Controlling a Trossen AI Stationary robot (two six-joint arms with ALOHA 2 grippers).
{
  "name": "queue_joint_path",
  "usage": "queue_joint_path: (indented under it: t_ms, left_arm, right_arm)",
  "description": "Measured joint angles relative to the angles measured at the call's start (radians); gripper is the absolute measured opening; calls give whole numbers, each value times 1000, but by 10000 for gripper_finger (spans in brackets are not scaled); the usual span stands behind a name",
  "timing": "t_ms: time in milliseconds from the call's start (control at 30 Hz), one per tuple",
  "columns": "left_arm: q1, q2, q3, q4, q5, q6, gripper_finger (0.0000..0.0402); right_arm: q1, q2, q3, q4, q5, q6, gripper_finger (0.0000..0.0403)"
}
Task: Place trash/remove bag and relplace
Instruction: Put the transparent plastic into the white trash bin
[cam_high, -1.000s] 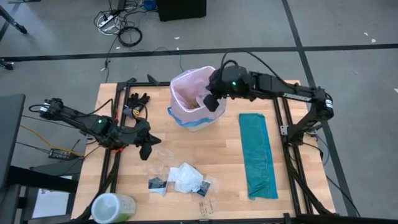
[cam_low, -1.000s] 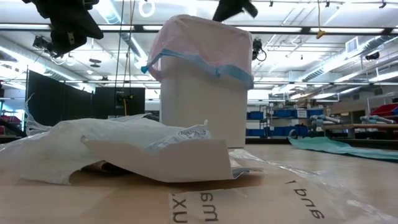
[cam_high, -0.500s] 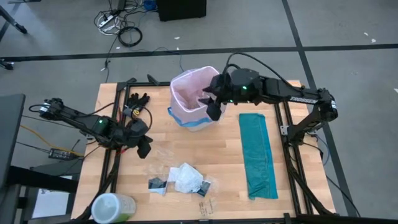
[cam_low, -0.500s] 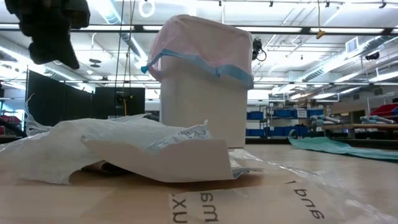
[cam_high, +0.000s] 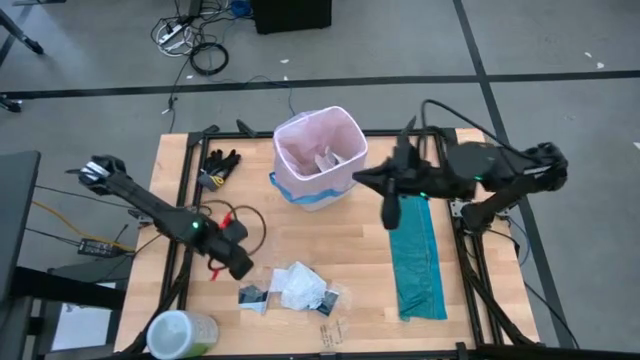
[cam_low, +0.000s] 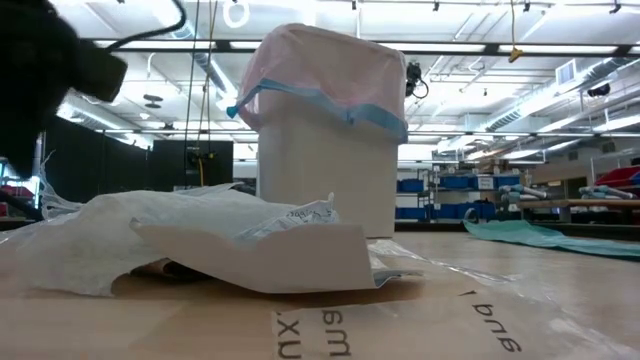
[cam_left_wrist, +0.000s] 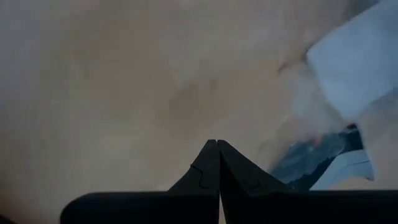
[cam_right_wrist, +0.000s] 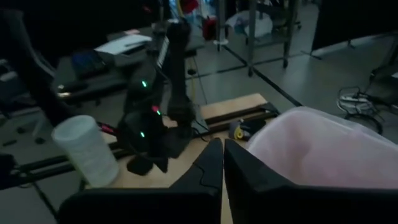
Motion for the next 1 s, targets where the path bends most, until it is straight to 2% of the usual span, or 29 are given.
queue_joint_path:
  t_ms: [233, 367, 567, 700, 833, 1000]
  left_arm:
    - [-95, 118, 0, 192, -5, -279, 1]
    - [-118, 211, 0, 296, 9, -360, 1]
    - [-125, 325, 3, 391, 46, -458, 0]
    - [-106, 372, 5, 549, 15, -473, 0]
    - [-64, 429, 30, 660, -62, -461, 0]
    - [31, 542, 113, 770, -86, -336, 0]
  right_arm:
    - [113, -40, 0, -2, 71, -1, 17]
    - [153, -65, 0, -5, 72, -16, 3]
    - [218, -104, 0, -5, 74, -28, 3]
    - [257, -132, 0, -3, 74, -56, 1]
    - [279, -152, 0, -5, 74, -87, 1]
    - [288, -168, 0, -24, 74, -103, 1]
